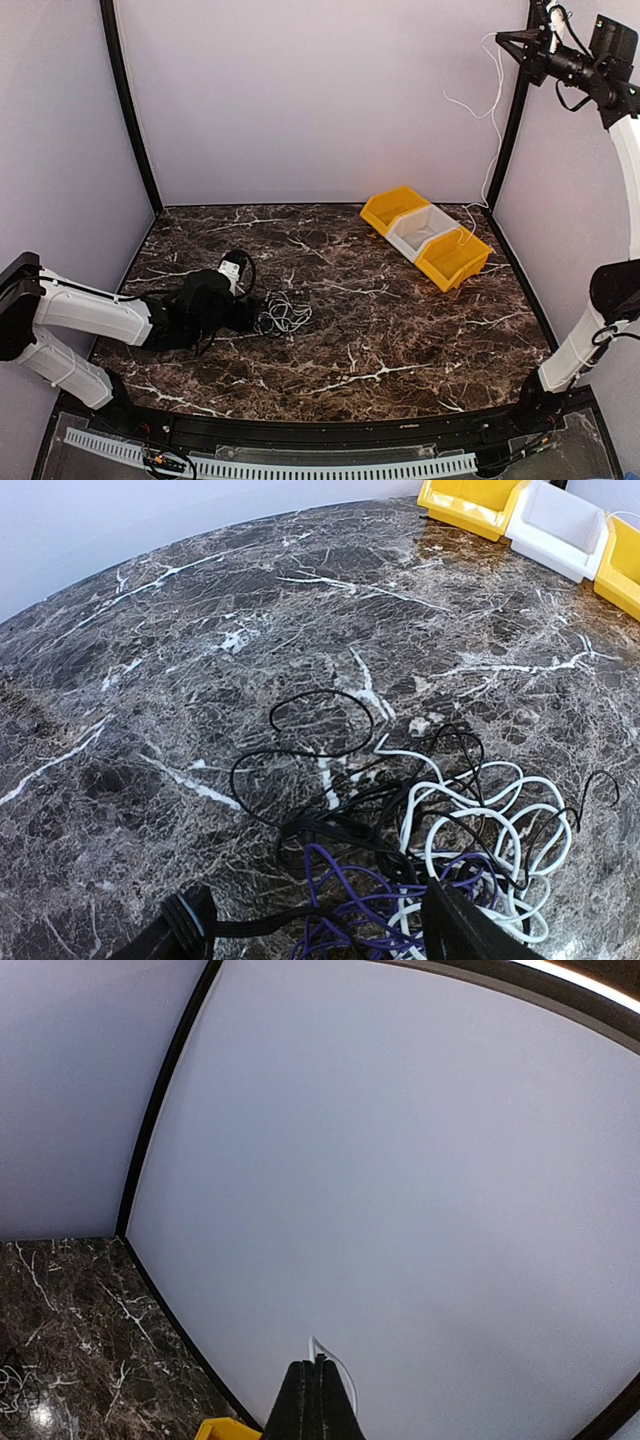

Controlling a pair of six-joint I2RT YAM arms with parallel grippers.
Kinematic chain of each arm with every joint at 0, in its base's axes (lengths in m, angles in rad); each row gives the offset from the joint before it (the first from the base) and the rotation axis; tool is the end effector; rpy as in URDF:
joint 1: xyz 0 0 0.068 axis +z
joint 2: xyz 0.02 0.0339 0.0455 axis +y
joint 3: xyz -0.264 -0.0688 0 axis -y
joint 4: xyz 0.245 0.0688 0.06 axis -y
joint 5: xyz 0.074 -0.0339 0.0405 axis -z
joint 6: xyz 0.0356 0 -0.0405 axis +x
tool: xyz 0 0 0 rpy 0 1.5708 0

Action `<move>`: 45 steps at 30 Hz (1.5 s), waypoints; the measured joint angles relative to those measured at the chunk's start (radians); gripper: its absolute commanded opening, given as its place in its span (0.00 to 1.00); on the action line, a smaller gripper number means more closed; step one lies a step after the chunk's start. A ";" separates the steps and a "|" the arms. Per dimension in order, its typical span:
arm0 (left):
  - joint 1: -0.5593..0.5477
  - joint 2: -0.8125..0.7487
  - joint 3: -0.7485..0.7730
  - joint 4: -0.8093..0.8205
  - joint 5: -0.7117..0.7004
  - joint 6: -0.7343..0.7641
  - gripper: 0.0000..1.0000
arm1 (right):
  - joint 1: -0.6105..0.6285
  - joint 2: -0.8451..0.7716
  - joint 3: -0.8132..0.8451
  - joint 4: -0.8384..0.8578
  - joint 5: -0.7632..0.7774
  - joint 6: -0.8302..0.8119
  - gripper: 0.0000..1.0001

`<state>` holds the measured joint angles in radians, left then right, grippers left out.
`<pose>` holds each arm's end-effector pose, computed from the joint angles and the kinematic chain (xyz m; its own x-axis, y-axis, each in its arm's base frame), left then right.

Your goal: Untangle the cables

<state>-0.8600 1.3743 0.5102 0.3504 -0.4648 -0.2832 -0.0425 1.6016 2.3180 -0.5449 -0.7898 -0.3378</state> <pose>0.1852 -0.1907 0.1731 -0.4260 0.1119 -0.8978 0.3163 0.9481 -0.0319 0.2719 0.0137 0.6004 0.3827 -0.2498 -0.8895 -0.5749 0.6893 -0.4409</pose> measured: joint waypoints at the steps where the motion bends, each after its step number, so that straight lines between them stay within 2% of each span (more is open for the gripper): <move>1: 0.000 0.001 0.000 0.000 0.000 0.000 0.74 | -0.002 -0.002 -0.006 0.000 -0.001 0.000 0.00; 10: 0.000 0.009 0.000 0.018 0.001 0.000 0.74 | -0.008 -0.025 -0.097 0.016 0.002 -0.006 0.00; 28: 0.000 0.040 0.000 0.023 0.012 -0.002 0.73 | -0.056 -0.087 -0.745 0.220 0.062 -0.050 0.00; 45: 0.000 0.086 0.010 0.043 0.029 0.002 0.73 | -0.056 -0.115 -1.151 0.265 0.053 -0.078 0.00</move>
<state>-0.8600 1.4605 0.5201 0.3931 -0.4362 -0.2817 -0.0986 1.4864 1.1671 -0.2802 -0.7368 -0.4156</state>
